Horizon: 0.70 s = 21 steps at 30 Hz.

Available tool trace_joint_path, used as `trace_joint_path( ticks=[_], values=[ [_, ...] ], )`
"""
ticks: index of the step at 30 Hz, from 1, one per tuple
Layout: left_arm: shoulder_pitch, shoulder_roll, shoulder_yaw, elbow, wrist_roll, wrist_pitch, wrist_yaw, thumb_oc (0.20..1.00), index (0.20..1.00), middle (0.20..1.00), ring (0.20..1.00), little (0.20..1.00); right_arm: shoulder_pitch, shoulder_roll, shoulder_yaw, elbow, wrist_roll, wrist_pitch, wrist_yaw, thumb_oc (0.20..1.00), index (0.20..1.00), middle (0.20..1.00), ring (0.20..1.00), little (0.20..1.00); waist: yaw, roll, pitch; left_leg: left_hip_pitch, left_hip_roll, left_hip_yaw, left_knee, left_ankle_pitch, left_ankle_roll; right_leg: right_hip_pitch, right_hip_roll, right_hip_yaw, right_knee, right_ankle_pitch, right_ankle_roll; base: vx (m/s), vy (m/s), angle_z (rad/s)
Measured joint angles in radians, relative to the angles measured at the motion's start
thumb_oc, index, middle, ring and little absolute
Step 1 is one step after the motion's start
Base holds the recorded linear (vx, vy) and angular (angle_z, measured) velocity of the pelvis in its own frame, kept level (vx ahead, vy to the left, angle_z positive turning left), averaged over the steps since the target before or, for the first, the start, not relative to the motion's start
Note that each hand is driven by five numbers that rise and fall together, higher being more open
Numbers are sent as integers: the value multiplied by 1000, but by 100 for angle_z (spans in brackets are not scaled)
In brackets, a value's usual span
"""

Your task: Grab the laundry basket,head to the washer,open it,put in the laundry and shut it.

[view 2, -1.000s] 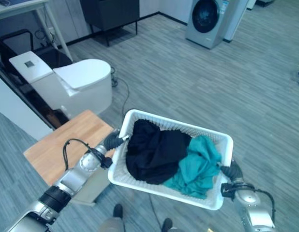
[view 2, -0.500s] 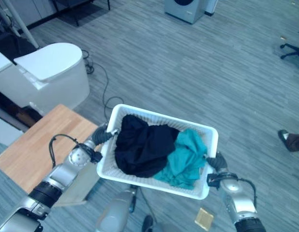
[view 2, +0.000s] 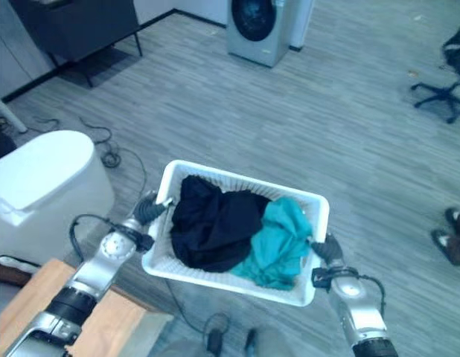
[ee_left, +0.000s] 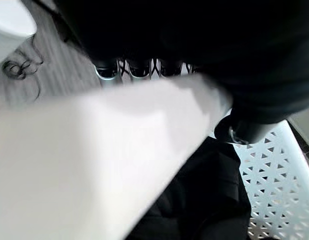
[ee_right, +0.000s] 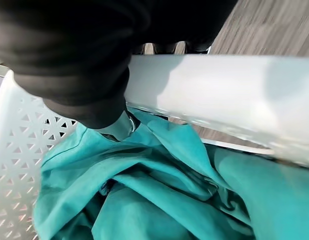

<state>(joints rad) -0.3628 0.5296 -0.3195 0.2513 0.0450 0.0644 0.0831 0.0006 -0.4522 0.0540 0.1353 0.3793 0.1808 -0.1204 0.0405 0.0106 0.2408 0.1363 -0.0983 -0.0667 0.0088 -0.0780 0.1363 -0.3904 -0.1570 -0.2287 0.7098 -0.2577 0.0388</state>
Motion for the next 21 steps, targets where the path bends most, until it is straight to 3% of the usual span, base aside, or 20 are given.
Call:
trace_joint_path(
  ticks=[3, 4, 5, 6, 7, 8, 9, 10, 11, 12, 13, 14, 15, 16, 17, 18, 19, 20, 21],
  values=[
    [27, 5, -2, 3, -5, 0, 0, 200, 200, 200, 200, 200, 3, -16, 19, -1, 0, 0, 2, 200, 200, 200, 200, 200, -33, 5, -14, 100, 21, 40, -17, -72, -103, -31, -53, 51, -426, 119, 31, 432, -218, 100],
    [29, 9, -5, 7, -5, -1, 0, 200, 200, 200, 200, 200, 2, -19, 20, -4, 0, 0, 3, 200, 200, 200, 200, 200, -38, -8, -27, 149, 45, 57, -31, -117, -129, -44, -50, 108, -588, 167, 74, 448, -191, 118],
    [28, 9, -11, 25, -4, -2, 0, 200, 200, 200, 200, 200, 0, -19, 20, -4, 0, 1, 5, 200, 200, 200, 200, 200, -37, -13, -33, 196, 73, 58, -45, -134, -158, -34, -40, 122, -675, 187, 68, 557, -279, 115],
    [29, 9, -25, 52, -2, -2, 0, 200, 200, 200, 200, 200, 2, -15, 20, 2, -1, 6, 9, 200, 200, 200, 200, 200, -35, -23, -40, 250, 96, 56, -45, -143, -173, 10, -18, 118, -715, 165, 49, 567, -323, 87],
    [28, -26, -36, 103, 4, -4, 3, 200, 200, 200, 200, 200, -14, -15, 19, 42, -1, 14, 13, 200, 200, 200, 200, 200, -29, -6, -66, 297, 145, 48, -12, -166, -211, 36, 23, 117, -670, 246, 73, 563, -346, 47],
    [26, -53, -35, 126, 5, 0, 4, 200, 200, 200, 200, 200, -38, -14, 17, 77, -1, 15, 13, 200, 200, 200, 200, 200, -29, 27, -84, 300, 188, 47, 14, -158, -227, 11, 55, 91, -599, 259, 75, 546, -448, 16],
    [5, -50, -46, 130, 5, 6, 8, 200, 200, 200, 200, 200, -46, -24, 17, 78, -1, 20, 13, 200, 200, 200, 200, 200, -30, 17, -80, 299, 203, 48, 82, -123, -238, 11, 79, 98, -526, 348, 1, 498, -454, -2],
    [-1, -49, -45, 127, 5, 5, 8, 200, 200, 200, 200, 200, -45, -33, 17, 74, 0, 20, 18, 200, 200, 200, 200, 200, -34, 1, -82, 295, 204, 44, 135, -101, -241, 12, 86, 113, -487, 410, -41, 481, -489, -14],
    [7, -76, -41, 126, 5, 1, 9, 200, 200, 200, 200, 200, -44, -60, 15, 72, 2, 20, 21, 200, 200, 200, 200, 200, -44, 24, -94, 272, 239, 13, 262, -46, -230, 25, 129, 108, -422, 368, -66, 337, -369, -39],
    [10, -77, -41, 123, 5, -4, 9, 200, 200, 200, 200, 200, -44, -69, 12, 63, 12, 19, 21, 200, 200, 200, 200, 200, -47, 18, -93, 227, 245, -12, 398, 30, -244, 64, 163, 115, -429, 356, -85, 329, -437, -55],
    [8, -70, -39, 122, 5, -11, 9, 200, 200, 200, 200, 200, -41, -68, 8, 53, 12, 16, 21, 200, 200, 200, 200, 200, -61, -6, -92, 173, 241, -15, 437, -33, -237, 109, 180, 123, -464, 326, -110, 361, -585, -33],
    [-6, -67, -45, 115, 6, -15, 7, 200, 200, 200, 200, 200, -42, -86, 9, 51, 20, 15, 21, 200, 200, 200, 200, 200, -87, -23, -86, 75, 232, -30, 524, 38, -213, 145, 200, 119, -487, 308, -146, 332, -627, -18],
    [-11, -66, -49, 102, 5, -15, 2, 200, 200, 200, 200, 200, -42, -98, 9, 53, 28, 15, 21, 200, 200, 200, 200, 200, -83, -23, -84, -3, 233, -30, 659, 171, -175, 160, 234, 117, -490, 296, -180, 218, -459, -35],
    [-12, -59, -55, 92, 5, -17, 0, 200, 200, 200, 200, 200, -34, -78, -13, 50, 40, 13, 21, 200, 200, 200, 200, 200, -62, -41, -70, -85, 253, -11, 826, 213, -131, 200, 241, 139, -512, 301, -179, 197, -408, -55],
    [-5, -54, -50, 97, 5, -18, 0, 200, 200, 200, 200, 200, -14, -56, -5, 49, 42, 3, 16, 200, 200, 200, 200, 200, -62, -82, -53, -188, 260, -4, 916, 179, -123, 262, 250, 141, -518, 291, -197, 168, -316, -68],
    [3, -42, -49, 94, 3, -17, -1, 200, 200, 200, 200, 200, -12, -56, 6, 40, 42, 1, 14, 200, 200, 200, 200, 200, -55, -99, -51, -287, 274, 12, 972, 171, -109, 297, 260, 139, -536, 264, -232, 259, -364, -41],
    [3, -33, -49, 89, 3, -17, -4, 200, 200, 200, 200, 200, -11, -55, 6, 32, 42, 1, 13, 200, 200, 200, 200, 200, -60, -98, -50, -341, 295, 27, 992, 169, -106, 321, 268, 136, -552, 262, -235, 311, -166, -20],
    [-5, -26, -49, 67, 2, -17, -7, 200, 200, 200, 200, 200, 0, -43, 2, 29, 44, 1, 3, 200, 200, 200, 200, 200, -57, -110, -41, -448, 295, 61, 982, 116, -116, 371, 272, 146, -596, 254, -229, 325, -76, 4],
    [-5, -23, -49, 61, 2, -17, -8, 200, 200, 200, 200, 200, 0, -39, 2, 28, 50, 1, -4, 200, 200, 200, 200, 200, -50, -117, -32, -461, 284, 83, 926, 72, -125, 396, 267, 151, -615, 257, -221, 349, -30, 10]
  ],
)
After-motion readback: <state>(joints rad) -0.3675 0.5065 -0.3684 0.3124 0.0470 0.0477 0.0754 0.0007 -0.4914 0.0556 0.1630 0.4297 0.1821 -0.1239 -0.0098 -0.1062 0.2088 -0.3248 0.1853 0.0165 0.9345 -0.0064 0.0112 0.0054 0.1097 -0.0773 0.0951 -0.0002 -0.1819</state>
